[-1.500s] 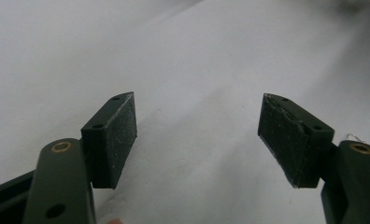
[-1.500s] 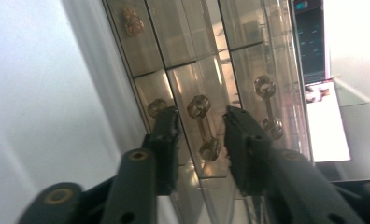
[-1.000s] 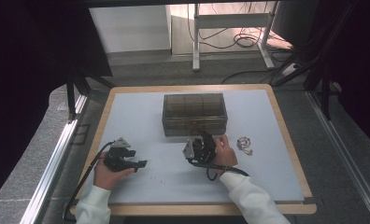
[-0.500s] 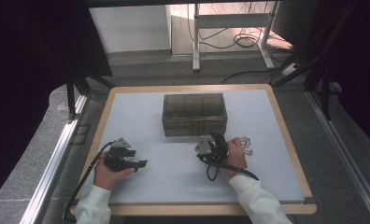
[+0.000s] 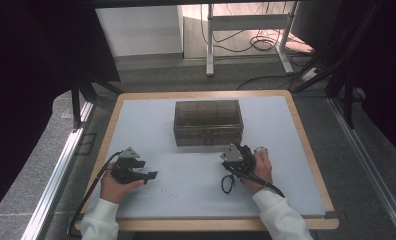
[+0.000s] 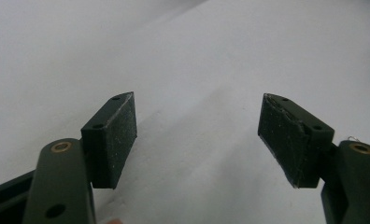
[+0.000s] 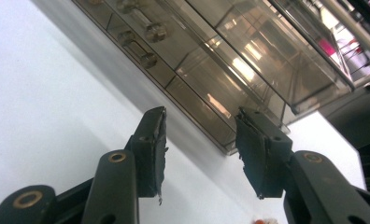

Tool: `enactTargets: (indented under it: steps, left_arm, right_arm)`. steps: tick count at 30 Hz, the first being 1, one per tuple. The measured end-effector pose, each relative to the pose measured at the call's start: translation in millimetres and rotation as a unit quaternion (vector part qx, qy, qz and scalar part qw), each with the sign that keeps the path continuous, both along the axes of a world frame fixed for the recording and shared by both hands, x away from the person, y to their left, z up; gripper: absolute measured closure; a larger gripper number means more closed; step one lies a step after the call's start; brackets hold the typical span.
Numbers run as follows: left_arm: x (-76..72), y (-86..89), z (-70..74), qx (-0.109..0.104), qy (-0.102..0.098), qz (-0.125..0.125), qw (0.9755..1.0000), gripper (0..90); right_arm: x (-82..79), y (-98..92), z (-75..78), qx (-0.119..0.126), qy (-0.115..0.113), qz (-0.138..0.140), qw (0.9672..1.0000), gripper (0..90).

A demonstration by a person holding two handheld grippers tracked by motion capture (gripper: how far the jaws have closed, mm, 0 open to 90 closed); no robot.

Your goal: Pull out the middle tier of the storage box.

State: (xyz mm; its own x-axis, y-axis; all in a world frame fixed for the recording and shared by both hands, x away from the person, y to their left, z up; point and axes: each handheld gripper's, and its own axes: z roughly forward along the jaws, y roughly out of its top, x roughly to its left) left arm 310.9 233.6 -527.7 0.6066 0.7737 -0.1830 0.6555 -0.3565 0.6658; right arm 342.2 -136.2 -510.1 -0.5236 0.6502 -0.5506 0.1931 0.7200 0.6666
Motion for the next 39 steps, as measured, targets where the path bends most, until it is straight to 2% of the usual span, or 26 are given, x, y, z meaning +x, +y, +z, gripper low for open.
enactTargets:
  steps: [4, 11, 34, 39]
  left_arm:
    - [-0.2, -0.3, 0.2, 0.000, -0.001, 0.000, 1.0000, 28.6]
    - [-0.4, -0.7, 0.8, 0.000, -0.004, 0.000, 1.0000, 28.5]
    - [0.2, -4.4, 3.4, -0.005, -0.017, -0.005, 0.9998, 28.6]
    - [0.7, -4.8, 4.7, -0.016, -0.024, -0.003, 0.9996, 28.6]
  right_arm:
    - [-0.6, -8.3, 2.5, 0.031, 0.017, -0.004, 0.9994, 53.0]
    - [0.5, -20.9, 1.4, 0.054, 0.032, -0.014, 0.9979, 52.9]
    - [5.2, -37.6, -1.6, 0.084, 0.050, -0.029, 0.9948, 52.6]
    - [7.4, -40.8, -1.5, 0.096, 0.060, -0.029, 0.9931, 52.0]
